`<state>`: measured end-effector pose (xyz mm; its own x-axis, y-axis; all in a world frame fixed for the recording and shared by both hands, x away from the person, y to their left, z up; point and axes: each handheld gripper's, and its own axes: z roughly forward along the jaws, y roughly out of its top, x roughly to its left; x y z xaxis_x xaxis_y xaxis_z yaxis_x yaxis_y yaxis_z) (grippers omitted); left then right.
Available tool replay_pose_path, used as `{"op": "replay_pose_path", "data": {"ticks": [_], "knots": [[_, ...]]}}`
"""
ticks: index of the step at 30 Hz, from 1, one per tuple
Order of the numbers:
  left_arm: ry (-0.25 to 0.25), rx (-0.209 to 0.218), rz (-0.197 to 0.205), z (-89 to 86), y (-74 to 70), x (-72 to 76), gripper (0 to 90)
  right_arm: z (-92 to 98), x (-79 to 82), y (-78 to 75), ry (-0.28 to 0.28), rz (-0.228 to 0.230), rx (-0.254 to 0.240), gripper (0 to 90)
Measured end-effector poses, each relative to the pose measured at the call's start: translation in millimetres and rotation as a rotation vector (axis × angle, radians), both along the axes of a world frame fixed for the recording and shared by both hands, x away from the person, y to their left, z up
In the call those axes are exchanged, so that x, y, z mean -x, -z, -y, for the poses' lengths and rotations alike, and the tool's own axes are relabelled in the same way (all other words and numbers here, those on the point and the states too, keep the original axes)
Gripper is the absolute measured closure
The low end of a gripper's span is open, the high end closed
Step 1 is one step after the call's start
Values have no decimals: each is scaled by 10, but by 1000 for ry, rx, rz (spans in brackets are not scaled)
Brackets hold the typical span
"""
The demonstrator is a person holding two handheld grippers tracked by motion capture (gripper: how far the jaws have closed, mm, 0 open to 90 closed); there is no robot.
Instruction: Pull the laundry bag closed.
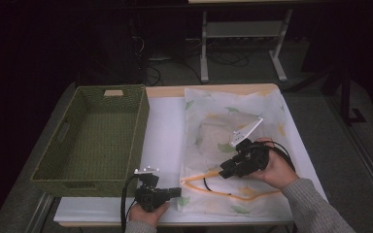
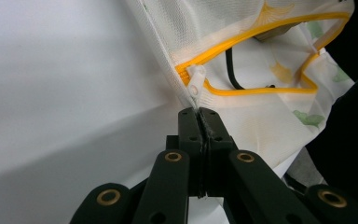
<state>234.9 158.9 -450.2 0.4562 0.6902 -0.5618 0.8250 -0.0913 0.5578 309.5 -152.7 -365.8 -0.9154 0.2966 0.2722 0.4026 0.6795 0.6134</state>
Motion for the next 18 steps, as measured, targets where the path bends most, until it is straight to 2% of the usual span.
{"op": "replay_pose_path", "data": {"ticks": [8,18], "knots": [[3,38,19,-15,-40,17,886,-103,-18,24,-14,-7,12,648],[14,51,26,-26,-54,19,886,-264,-18,-3,-32,-6,35,664]]}}
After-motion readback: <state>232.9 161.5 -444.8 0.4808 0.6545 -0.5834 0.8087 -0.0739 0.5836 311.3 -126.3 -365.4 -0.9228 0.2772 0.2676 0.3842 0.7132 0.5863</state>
